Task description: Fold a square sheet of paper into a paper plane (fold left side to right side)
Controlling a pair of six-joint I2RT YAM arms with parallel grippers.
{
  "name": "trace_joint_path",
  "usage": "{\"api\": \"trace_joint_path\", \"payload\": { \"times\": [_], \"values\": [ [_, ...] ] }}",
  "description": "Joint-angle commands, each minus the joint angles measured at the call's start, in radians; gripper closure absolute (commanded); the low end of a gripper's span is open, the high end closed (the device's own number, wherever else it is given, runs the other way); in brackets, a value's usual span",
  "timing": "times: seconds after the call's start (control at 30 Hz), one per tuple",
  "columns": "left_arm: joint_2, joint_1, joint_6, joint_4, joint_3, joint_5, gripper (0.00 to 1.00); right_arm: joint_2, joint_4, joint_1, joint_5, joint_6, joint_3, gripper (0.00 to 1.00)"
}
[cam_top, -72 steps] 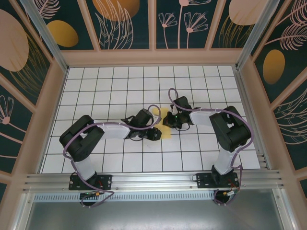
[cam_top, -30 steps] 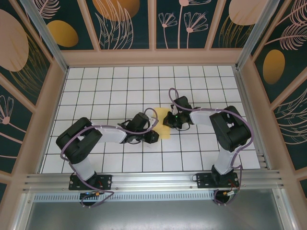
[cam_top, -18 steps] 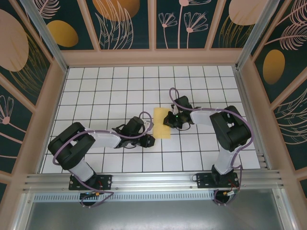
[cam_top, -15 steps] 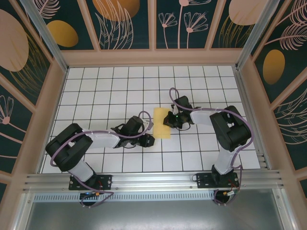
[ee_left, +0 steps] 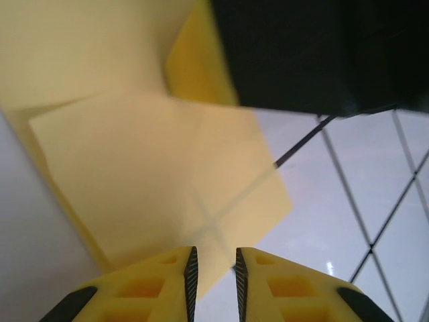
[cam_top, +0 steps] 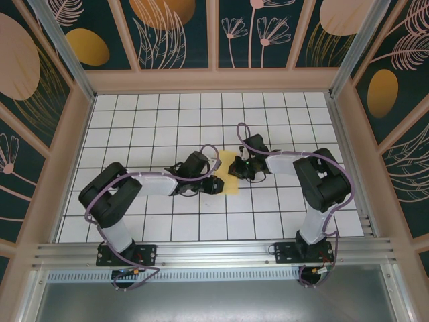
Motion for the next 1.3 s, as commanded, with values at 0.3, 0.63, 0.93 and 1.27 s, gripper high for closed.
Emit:
{"api": "trace_joint_path", "payload": {
  "times": [0.3, 0.63, 0.93, 1.27],
  "values": [
    [0.008, 0.005, 0.024, -0.041, -0.073, -0.025, 0.84, -0.085, -0.119, -0.005, 0.055, -0.083, 0.02, 1.0],
    [0.004, 0.006, 0.025, -0.041, -0.082, -0.03, 0.88, -0.085, -0.136, 0.115, 0.024, -0.081, 0.044, 1.0],
    [0.012, 0.006, 0.022, -0.044, -0.069, -0.044, 0.89, -0.004, -0.128, 0.141, 0.017, -0.072, 0.062, 1.0],
    [0.01, 0.006, 0.019, -0.052, -0.085, -0.05, 0.89, 0.022, -0.128, 0.066, 0.054, -0.102, 0.012, 1.0]
  ]
}}
